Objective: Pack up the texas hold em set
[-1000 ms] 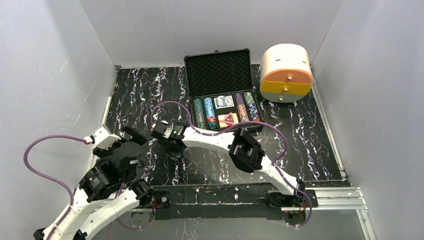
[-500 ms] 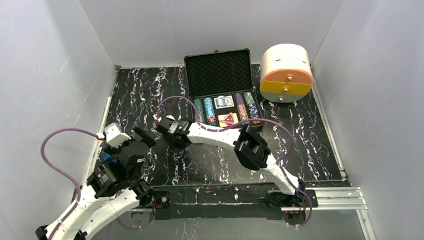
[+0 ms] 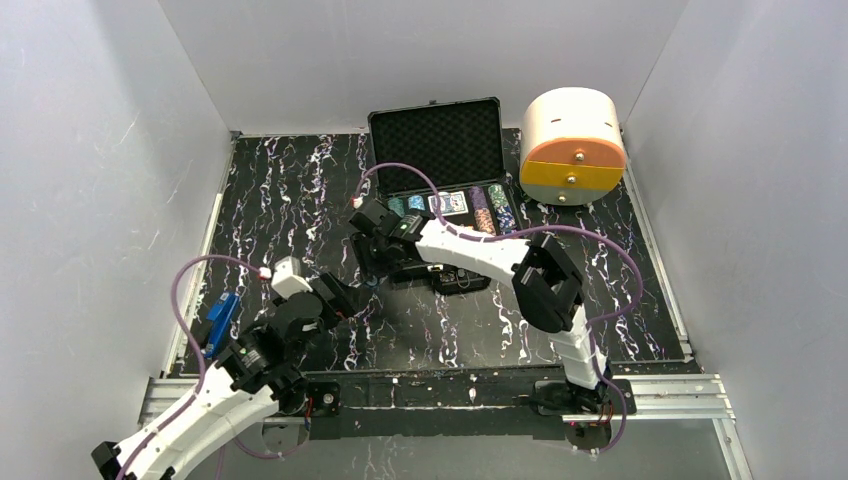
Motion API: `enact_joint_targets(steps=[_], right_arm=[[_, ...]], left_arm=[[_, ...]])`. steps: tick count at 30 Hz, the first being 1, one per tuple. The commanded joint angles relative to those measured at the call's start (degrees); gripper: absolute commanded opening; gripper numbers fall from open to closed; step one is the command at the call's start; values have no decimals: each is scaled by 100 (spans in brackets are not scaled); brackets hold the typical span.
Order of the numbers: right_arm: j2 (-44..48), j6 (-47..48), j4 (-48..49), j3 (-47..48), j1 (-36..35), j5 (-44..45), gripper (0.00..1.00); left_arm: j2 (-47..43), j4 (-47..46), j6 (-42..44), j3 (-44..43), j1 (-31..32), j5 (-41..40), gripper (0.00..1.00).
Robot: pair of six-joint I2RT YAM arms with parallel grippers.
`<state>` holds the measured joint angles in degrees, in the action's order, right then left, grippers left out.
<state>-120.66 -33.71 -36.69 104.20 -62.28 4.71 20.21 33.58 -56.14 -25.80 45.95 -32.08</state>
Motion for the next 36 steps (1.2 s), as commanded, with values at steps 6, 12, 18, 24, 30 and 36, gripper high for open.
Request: enact_joint_targets(steps=[6,12,18,24,30,36], right_arm=[[482,-740,681,-647,309,-1050,51],[639,-1059,1002,-941,444,-1554,50],[705,-1385,1056,-1105,492,-1735,50],[715,-1660,1275,-1276,524,-1887,50],[709,-1800,1377,-1338,524,-2076,50],[732,-1882,1455,-1420,524,-2228,50]], left_arm=[[263,-2916,-286,1349,3,1295,98],[800,-4036,-340,1657,2,979,82],[1332,-4257,-570,1483,2,678,66],[1233,-3892,-1014,1515,1,460,46],[1128,-3785,-1275,1572,2,203,29],[1414,-3816,-1394,1504,2,158,18]])
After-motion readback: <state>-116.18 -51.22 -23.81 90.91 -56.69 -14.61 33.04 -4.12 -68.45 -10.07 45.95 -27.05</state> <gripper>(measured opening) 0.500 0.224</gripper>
